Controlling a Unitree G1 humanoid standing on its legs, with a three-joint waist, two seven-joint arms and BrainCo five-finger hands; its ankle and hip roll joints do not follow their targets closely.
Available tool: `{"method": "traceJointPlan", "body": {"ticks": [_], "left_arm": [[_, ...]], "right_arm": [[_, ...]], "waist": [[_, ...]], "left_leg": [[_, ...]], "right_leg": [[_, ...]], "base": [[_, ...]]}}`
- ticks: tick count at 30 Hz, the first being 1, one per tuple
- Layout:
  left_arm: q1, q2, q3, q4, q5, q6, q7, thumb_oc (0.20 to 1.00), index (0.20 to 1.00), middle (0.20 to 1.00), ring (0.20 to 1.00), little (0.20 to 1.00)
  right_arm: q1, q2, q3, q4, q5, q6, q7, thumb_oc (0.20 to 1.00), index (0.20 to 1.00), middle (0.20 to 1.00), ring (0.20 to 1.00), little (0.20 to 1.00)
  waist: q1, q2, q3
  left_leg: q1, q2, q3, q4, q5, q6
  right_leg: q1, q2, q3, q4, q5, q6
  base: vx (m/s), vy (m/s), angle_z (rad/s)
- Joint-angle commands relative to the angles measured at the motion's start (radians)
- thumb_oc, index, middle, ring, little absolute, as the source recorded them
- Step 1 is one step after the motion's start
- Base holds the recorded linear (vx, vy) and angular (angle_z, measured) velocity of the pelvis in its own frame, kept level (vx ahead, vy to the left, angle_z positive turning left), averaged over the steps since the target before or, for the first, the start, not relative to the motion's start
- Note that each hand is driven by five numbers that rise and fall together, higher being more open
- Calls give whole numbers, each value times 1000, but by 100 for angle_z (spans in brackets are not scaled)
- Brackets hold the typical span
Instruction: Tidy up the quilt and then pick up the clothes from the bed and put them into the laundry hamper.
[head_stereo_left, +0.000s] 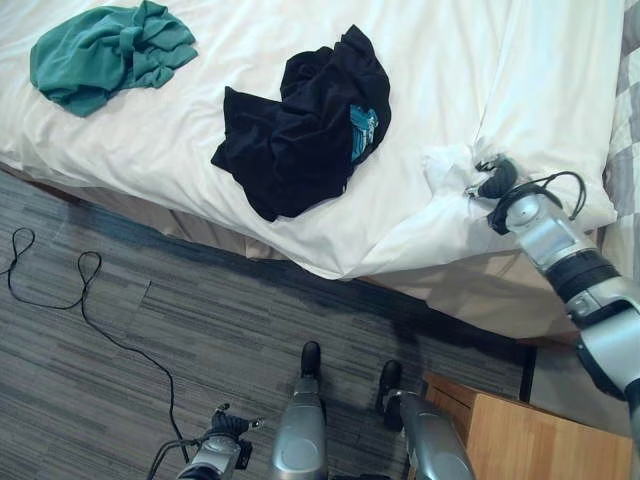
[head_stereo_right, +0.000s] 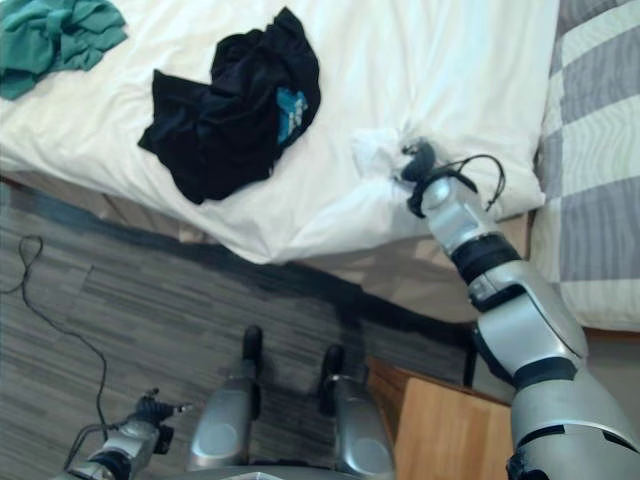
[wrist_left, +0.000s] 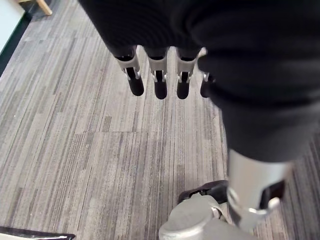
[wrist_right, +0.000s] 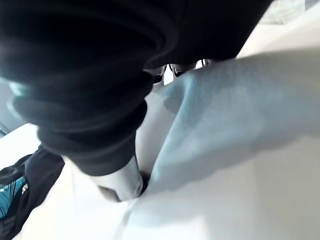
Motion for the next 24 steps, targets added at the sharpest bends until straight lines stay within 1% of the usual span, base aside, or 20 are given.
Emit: {"method": "traceJointPlan", "body": {"ticks": [1, 5, 6, 7, 10, 11, 12, 13, 14, 15, 16, 17, 18, 19, 20, 21, 22, 23, 24], "left_arm": [[-1, 46, -16, 7, 40, -8, 14, 1000, 1000, 1000, 1000, 1000], [10, 43, -21, 6, 51, -20, 15, 1000, 1000, 1000, 1000, 1000], [16, 41, -21, 4, 55, -23, 15, 1000, 1000, 1000, 1000, 1000], [26, 39, -18, -2, 65, -26, 15, 1000, 1000, 1000, 1000, 1000], [43, 32, -11, -12, 78, -32, 19, 1000, 1000, 1000, 1000, 1000], [63, 22, -8, -29, 81, -30, 27, 1000, 1000, 1000, 1000, 1000], [68, 20, -7, -33, 81, -29, 29, 1000, 1000, 1000, 1000, 1000], [84, 12, -2, -50, 82, -21, 32, 1000, 1000, 1000, 1000, 1000], [89, 11, -2, -55, 81, -20, 34, 1000, 1000, 1000, 1000, 1000], [99, 7, 0, -64, 82, -17, 37, 1000, 1000, 1000, 1000, 1000], [110, 1, 5, -81, 74, -8, 45, 1000, 1000, 1000, 1000, 1000], [112, 0, 4, -84, 76, -6, 46, 1000, 1000, 1000, 1000, 1000], [115, -5, 4, -93, 73, -1, 53, 1000, 1000, 1000, 1000, 1000], [126, -14, 7, -110, 65, 3, 60, 1000, 1000, 1000, 1000, 1000], [127, -16, 7, -115, 63, 4, 62, 1000, 1000, 1000, 1000, 1000], [134, -21, 8, -133, 56, 7, 66, 1000, 1000, 1000, 1000, 1000], [135, -22, 8, -135, 58, 6, 67, 1000, 1000, 1000, 1000, 1000], [137, -26, 10, -144, 49, 5, 68, 1000, 1000, 1000, 1000, 1000], [137, -28, 7, -149, 45, 3, 68, 1000, 1000, 1000, 1000, 1000]], "right_arm": [[-82, 8, 62, 32, 21, 22, -35, 200, 200, 200, 200, 200], [-76, 14, 42, 46, 99, 6, -107, 200, 200, 200, 200, 200], [-67, 12, 29, 40, 104, 4, -109, 200, 200, 200, 200, 200], [-49, 4, 7, 24, 132, -27, -153, 200, 200, 200, 200, 200], [-4, -18, -43, -22, 164, -59, -197, 200, 200, 200, 200, 200], [78, -52, -118, -97, 190, -98, -234, 200, 200, 200, 200, 200], [101, -60, -136, -116, 192, -104, -236, 200, 200, 200, 200, 200], [194, -82, -199, -193, 213, -112, -256, 200, 200, 200, 200, 200], [221, -86, -217, -213, 205, -112, -252, 200, 200, 200, 200, 200], [290, -93, -259, -256, 206, -123, -261, 200, 200, 200, 200, 200], [399, -91, -314, -319, 187, -136, -271, 200, 200, 200, 200, 200], [415, -89, -323, -329, 185, -132, -272, 200, 200, 200, 200, 200], [474, -80, -344, -360, 178, -132, -275, 200, 200, 200, 200, 200], [605, -64, -390, -402, 165, -161, -264, 200, 200, 200, 200, 200], [634, -59, -400, -408, 163, -165, -259, 200, 200, 200, 200, 200], [729, -39, -423, -420, 154, -180, -261, 200, 200, 200, 200, 200], [744, -35, -426, -420, 161, -177, -265, 244, 244, 244, 244, 244], [798, -16, -438, -410, 175, -191, -272, 865, 865, 865, 865, 865], [827, -3, -442, -400, 234, -170, -279, 1000, 1000, 1000, 1000, 1000]], "waist": [[45, -59, 41], [41, -49, 38], [38, -47, 37], [32, -43, 33], [17, -38, 27], [-7, -33, 22], [-13, -31, 21], [-39, -25, 18], [-44, -24, 17], [-60, -22, 17], [-91, -18, 17], [-93, -17, 17], [-111, -15, 18], [-140, -9, 22], [-147, -7, 20], [-169, 0, 24], [-173, 1, 23], [-188, 7, 24], [-199, 10, 25]], "left_leg": [[11, -30, 14, 45, -126, 13], [24, -35, 20, 30, -125, 13], [29, -36, 23, 26, -124, 13], [36, -37, 29, 22, -125, 13], [46, -37, 40, 20, -130, 14], [56, -39, 54, 23, -137, 17], [59, -38, 57, 25, -139, 17], [68, -38, 70, 27, -144, 19], [70, -37, 74, 28, -145, 20], [76, -36, 83, 30, -149, 21], [86, -34, 99, 30, -152, 23], [88, -34, 102, 29, -153, 23], [93, -34, 111, 27, -154, 24], [110, -33, 130, 23, -158, 26], [109, -33, 135, 21, -155, 26], [120, -34, 149, 17, -158, 27], [119, -34, 152, 15, -155, 27], [124, -35, 162, 12, -154, 28], [126, -36, 170, 12, -155, 27]], "right_leg": [[158, -33, 18, -324, 145, 71], [163, -35, 24, -329, 146, 72], [165, -35, 27, -331, 146, 74], [168, -37, 33, -332, 146, 75], [169, -40, 47, -331, 146, 79], [171, -43, 66, -328, 144, 83], [171, -43, 70, -326, 144, 84], [171, -46, 85, -323, 144, 88], [171, -46, 89, -322, 143, 88], [170, -47, 98, -319, 143, 90], [168, -49, 114, -316, 143, 92], [168, -49, 116, -316, 143, 92], [166, -49, 125, -316, 144, 93], [169, -52, 140, -316, 143, 96], [164, -53, 144, -317, 146, 96], [162, -55, 156, -314, 146, 98], [157, -55, 159, -315, 149, 97], [152, -57, 166, -315, 151, 98], [150, -59, 170, -314, 151, 98]], "base": [[-31, 18, 1], [0, 0, 0], [-29, 35, -3], [-26, 34, -4], [-24, 40, -13], [-21, 53, -8], [-21, 83, -6], [-7, 51, -14], [-8, 64, -25], [-12, 57, -42], [-13, 51, -35], [-16, 47, -31], [-12, 65, -31], [-20, 70, -32], [-31, 98, -44], [-37, 54, -38], [-45, 83, -42], [-36, 62, -29], [-38, 82, -28]]}}
